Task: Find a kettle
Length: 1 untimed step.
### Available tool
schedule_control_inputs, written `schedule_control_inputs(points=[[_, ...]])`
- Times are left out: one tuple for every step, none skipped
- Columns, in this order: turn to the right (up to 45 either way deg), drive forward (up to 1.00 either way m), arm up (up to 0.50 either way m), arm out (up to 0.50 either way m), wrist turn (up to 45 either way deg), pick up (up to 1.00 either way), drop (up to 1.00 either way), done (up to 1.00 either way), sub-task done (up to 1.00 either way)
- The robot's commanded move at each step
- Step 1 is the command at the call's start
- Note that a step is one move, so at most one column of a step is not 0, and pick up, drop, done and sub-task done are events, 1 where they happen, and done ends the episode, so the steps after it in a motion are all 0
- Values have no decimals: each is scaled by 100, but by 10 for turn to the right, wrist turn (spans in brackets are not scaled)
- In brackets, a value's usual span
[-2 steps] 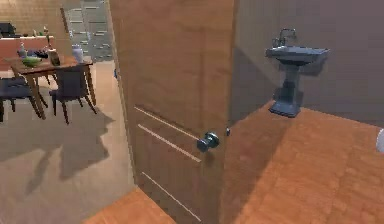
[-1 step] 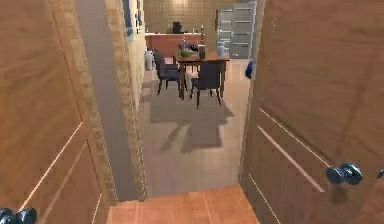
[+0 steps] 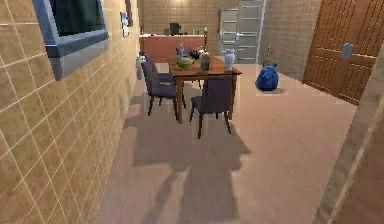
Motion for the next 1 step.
schedule_control_inputs(points=[[0, 65, 0, 0, 0, 0, 0, 0, 0]])
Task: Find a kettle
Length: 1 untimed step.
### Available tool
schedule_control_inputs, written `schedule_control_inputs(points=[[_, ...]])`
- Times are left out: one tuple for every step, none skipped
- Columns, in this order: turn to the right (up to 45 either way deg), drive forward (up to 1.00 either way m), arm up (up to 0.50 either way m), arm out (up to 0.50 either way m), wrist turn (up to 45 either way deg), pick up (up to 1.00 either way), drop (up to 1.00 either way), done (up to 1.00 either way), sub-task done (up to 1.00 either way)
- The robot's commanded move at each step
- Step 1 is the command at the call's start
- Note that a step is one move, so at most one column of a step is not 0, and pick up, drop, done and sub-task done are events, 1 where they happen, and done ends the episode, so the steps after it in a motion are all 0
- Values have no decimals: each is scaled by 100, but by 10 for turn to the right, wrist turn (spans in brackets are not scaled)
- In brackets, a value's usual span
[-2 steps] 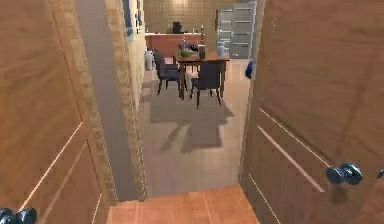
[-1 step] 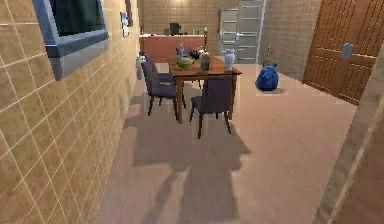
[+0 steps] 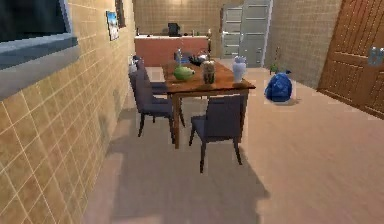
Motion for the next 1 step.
schedule_control_inputs(points=[[270, 0, 0, 0, 0, 0, 0, 0, 0]])
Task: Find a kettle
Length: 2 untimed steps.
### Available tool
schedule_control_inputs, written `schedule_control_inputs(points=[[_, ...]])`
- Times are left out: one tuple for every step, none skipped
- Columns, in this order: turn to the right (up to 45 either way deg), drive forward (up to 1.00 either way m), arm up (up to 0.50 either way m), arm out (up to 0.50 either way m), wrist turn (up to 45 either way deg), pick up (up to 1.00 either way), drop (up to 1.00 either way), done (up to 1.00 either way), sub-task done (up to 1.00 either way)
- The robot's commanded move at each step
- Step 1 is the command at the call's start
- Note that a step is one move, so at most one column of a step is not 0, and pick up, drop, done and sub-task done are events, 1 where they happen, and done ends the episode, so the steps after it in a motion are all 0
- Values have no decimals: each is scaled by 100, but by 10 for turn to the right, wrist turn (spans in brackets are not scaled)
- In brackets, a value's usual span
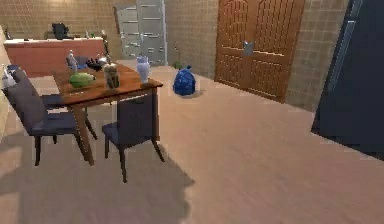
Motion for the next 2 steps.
schedule_control_inputs(points=[[0, 100, 0, 0, 0, 0, 0, 0, 0], [30, 0, 0, 0, 0, 0, 0, 0, 0]])
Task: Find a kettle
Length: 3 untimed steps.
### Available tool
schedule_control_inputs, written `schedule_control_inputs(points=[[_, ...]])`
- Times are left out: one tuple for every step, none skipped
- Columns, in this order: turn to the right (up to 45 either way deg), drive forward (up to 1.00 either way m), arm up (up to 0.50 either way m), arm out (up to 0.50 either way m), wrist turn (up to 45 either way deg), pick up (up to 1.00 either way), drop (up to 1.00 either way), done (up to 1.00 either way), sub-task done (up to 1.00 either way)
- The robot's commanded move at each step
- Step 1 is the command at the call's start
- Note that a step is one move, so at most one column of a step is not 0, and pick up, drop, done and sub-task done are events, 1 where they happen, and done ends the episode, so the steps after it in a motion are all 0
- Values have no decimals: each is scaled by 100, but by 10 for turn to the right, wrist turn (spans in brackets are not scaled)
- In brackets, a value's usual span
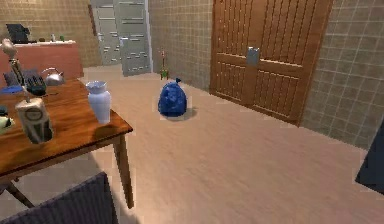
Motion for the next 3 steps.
schedule_control_inputs(points=[[150, 0, 0, 0, 0, 0, 0, 0, 0], [0, 50, 0, 0, 0, 0, 0, 0, 0], [0, 55, 0, 0, 0, 0, 0, 0, 0]])
